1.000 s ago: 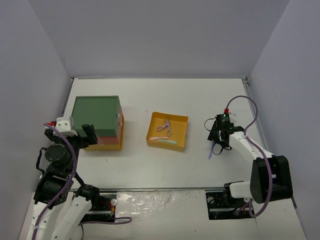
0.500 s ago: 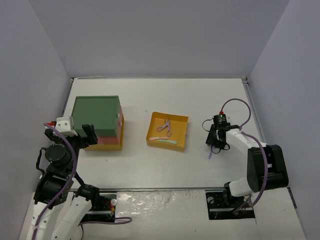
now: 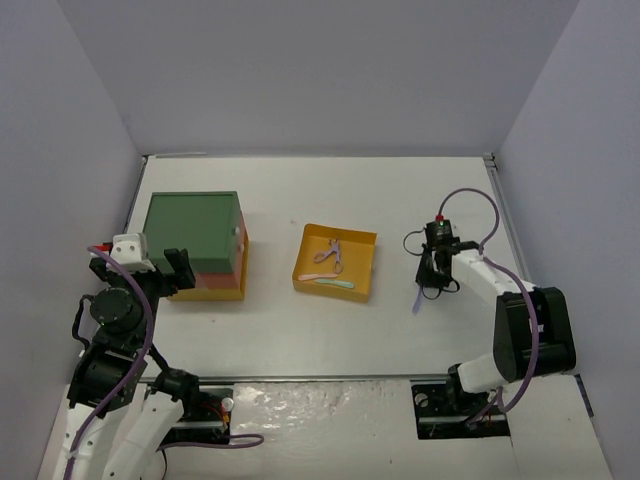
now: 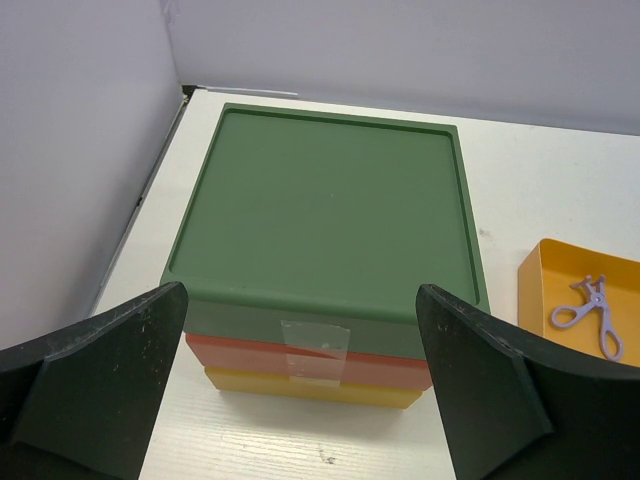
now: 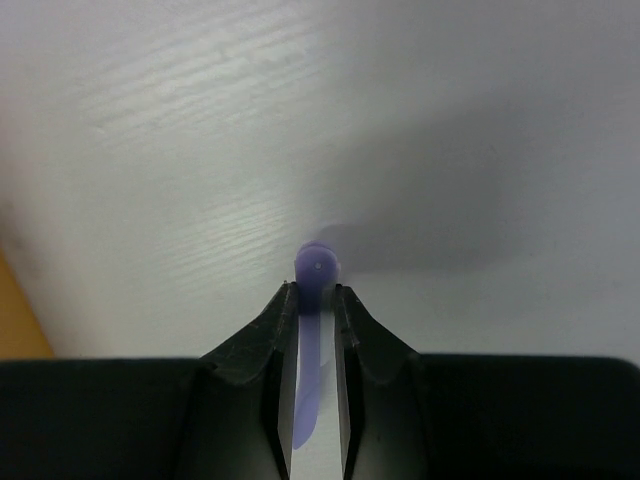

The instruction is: Organize the makeup

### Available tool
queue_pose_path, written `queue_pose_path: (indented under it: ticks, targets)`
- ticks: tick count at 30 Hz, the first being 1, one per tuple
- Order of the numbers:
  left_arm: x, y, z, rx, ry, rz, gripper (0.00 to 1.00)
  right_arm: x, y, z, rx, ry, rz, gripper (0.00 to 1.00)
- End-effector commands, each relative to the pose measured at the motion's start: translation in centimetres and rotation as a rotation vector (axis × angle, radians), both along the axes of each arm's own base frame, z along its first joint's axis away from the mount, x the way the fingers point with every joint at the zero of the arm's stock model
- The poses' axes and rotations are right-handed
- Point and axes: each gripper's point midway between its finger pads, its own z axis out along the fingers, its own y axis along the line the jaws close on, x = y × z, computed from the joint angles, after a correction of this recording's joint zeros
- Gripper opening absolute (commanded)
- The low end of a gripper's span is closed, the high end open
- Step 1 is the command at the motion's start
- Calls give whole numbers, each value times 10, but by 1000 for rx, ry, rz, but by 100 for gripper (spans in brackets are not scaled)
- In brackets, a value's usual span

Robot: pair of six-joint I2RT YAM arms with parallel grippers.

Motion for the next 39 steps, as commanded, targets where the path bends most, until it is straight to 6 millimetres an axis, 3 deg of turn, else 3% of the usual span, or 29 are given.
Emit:
queue_pose_path:
  ticks: [1,5,8,13,15,19,22,26,29,34,39]
  targets:
    - [7,-5,17,-23,-43,-14,97,64,47,115,69,-322,88,0]
    - [8,-5,16,-19,-34,-10,97,81,110,157,165,-410,184,0]
    - [10,-5,14,-17,-27,-12,97,87,146,169,201,-441,231,0]
    - [11,-6,12,-10,-14,-11,97,101,171,150,187,-414,236,3]
    - [11,-5,12,-11,-14,-10,97,102,176,136,180,-387,244,22]
    - [11,-5,12,-11,-16,-10,97,101,176,124,169,-367,245,46]
    - [12,-6,11,-10,-13,-12,97,100,159,125,116,-385,220,57]
    - [11,-6,12,-11,-14,-13,97,94,131,112,71,-364,178,55]
    - [12,-6,12,-12,-13,-14,97,85,117,87,57,-299,168,49]
    - [14,-7,9,-8,-3,-15,97,79,114,59,61,-222,176,38]
    - [20,-13,4,-3,27,-40,97,79,122,48,75,-199,198,31]
